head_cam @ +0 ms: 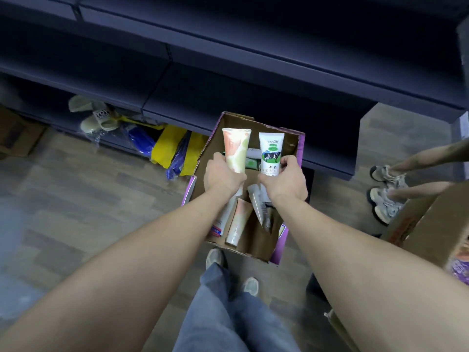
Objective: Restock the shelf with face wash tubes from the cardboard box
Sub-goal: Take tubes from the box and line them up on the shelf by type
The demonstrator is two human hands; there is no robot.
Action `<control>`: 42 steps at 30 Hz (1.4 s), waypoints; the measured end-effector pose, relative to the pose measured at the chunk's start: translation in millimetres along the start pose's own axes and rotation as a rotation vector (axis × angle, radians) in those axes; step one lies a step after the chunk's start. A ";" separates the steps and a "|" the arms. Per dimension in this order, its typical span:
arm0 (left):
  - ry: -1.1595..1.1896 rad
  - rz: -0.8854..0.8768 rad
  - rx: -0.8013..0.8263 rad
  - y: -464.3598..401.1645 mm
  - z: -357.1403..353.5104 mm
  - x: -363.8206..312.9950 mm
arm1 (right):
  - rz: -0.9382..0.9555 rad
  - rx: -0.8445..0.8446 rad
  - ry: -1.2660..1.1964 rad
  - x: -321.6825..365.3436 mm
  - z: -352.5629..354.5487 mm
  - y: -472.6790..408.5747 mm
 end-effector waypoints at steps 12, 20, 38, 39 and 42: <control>0.040 -0.255 -0.224 65.0 107.9 -113.6 | 0.209 -0.207 -0.119 110.6 118.8 44.1; 0.145 -0.453 -0.360 121.3 205.0 -213.3 | 0.386 -0.342 -0.193 202.6 217.2 88.6; 0.196 -0.754 -0.482 191.7 324.5 -360.4 | 0.565 -0.598 -0.261 333.6 346.3 146.5; 0.195 -0.764 -0.488 191.2 327.6 -364.1 | 0.562 -0.606 -0.263 335.9 348.9 146.0; 0.204 -0.792 -0.491 185.7 339.1 -375.8 | 0.554 -0.634 -0.275 345.9 356.5 141.2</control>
Point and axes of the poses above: each hand's wrist, its own y-axis away from the middle knuckle, its own z-axis out of the back of the hand, x = y × z, the point moved 10 cm from there along -y, towards the middle knuckle, and after that the axes turned 12 degrees about x, right-handed, at the moved point
